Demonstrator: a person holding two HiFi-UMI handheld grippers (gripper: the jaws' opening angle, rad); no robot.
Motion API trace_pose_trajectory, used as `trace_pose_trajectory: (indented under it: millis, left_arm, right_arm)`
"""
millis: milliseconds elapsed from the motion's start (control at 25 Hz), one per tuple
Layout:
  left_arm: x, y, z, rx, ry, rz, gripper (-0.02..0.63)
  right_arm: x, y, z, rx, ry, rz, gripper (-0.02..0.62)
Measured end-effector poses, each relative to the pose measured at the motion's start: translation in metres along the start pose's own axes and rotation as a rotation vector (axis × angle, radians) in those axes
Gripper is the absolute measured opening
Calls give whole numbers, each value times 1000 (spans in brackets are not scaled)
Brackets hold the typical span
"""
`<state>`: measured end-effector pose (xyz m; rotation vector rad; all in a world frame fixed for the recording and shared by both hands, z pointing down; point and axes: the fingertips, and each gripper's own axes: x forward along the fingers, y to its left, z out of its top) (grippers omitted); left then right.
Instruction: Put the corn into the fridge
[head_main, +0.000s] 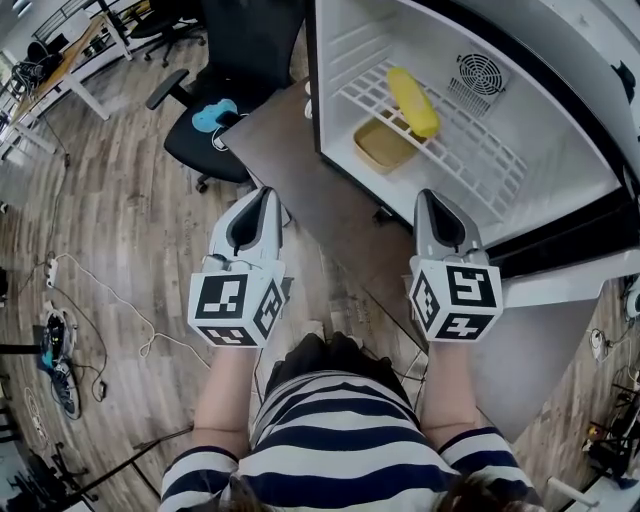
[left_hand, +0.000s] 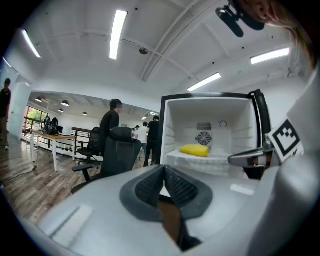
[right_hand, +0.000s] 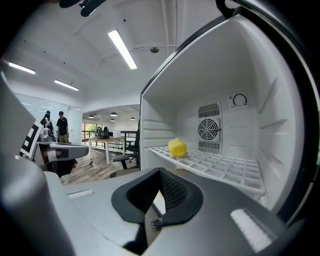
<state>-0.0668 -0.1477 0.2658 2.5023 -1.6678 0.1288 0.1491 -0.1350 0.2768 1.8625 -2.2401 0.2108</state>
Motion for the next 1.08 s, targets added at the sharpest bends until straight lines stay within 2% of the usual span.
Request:
trace_pose_trajectory:
  millis: [760, 1080]
  left_arm:
    - [-7, 10, 7, 12, -6, 3, 0]
    - [-17, 8, 22, 22, -42, 11, 0]
  right_arm:
    - [-4, 18, 10, 17, -33, 25, -3]
    - [-10, 22, 19, 34, -47, 37, -3]
